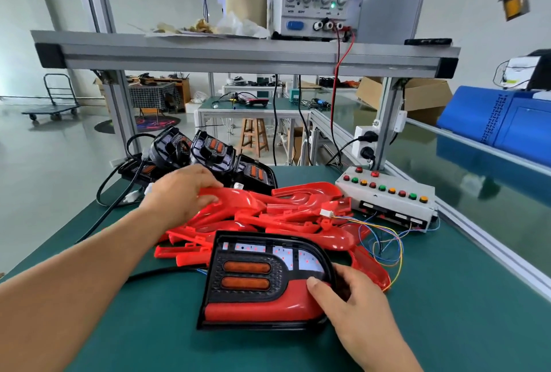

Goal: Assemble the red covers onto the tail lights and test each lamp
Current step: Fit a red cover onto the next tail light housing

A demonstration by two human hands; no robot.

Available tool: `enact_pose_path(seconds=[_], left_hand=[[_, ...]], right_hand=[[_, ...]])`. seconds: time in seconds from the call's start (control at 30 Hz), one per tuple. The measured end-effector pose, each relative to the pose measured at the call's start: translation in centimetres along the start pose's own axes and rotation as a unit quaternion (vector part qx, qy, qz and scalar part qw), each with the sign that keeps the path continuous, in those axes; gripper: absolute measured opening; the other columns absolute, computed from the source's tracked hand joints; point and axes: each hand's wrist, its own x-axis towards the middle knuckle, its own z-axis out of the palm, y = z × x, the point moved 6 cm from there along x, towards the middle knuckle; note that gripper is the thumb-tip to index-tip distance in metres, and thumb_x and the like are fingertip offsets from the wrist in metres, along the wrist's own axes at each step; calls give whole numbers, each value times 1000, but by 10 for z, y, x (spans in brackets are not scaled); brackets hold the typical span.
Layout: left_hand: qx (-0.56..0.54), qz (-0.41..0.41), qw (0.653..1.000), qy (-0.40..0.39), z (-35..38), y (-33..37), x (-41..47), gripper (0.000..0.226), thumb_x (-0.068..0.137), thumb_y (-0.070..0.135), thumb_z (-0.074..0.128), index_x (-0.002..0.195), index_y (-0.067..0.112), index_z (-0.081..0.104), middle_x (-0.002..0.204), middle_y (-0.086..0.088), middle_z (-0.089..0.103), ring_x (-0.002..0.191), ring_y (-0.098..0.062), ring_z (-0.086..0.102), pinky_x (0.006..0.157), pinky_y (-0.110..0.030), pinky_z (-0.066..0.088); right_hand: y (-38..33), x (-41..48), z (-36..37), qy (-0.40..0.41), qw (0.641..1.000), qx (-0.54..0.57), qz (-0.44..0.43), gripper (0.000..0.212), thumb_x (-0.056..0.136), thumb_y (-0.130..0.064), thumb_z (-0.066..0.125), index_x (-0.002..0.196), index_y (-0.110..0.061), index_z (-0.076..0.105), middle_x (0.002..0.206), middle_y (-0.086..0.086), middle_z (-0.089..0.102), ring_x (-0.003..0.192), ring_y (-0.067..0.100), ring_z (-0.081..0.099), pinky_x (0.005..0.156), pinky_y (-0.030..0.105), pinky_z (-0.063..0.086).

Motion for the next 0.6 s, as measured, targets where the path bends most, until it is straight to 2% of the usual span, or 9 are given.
enact_pose_path(seconds=[0.13,0.23,0.37,0.47,0.6], left_hand=[[-28,64,994,88,-39,21,-10,28,77,35,77,104,34,73,91,24,58,81,-4,58,77,-36,56],[-51,162,981,92,-62,50,-24,29,75,38,75,102,31,75,91,19,62,76,-4,60,68,-35,57],[-57,251,965,39,-67,86,-42,32,81,45,60,108,33,73,96,16,63,83,2,56,75,-10,45],[-61,262,963,-22,-54,101,-47,31,86,36,62,115,32,71,101,16,61,86,1,57,78,-15,47],[-30,260,964,-55,-37,110,-45,30,88,32,67,118,37,68,103,19,60,91,4,53,81,-7,39]], right_hand=[[0,-1,1,-1,1000,17,4,30,75,-50,67,102,-38,71,105,-12,65,97,0,61,95,29,49],[0,-1,1,-5,1000,21,5,28,74,-53,64,97,-39,70,103,-13,66,93,-3,60,90,27,50],[-1,-1,2,-6,999,41,-7,20,78,-48,66,92,-34,72,97,-11,70,94,4,63,89,34,52],[-1,-2,2,-6,999,51,-10,21,77,-49,65,92,-34,71,96,-11,70,93,6,64,89,36,52],[-1,-3,3,-19,998,64,-3,35,70,-59,61,94,-36,71,101,-8,68,94,7,64,90,36,52]])
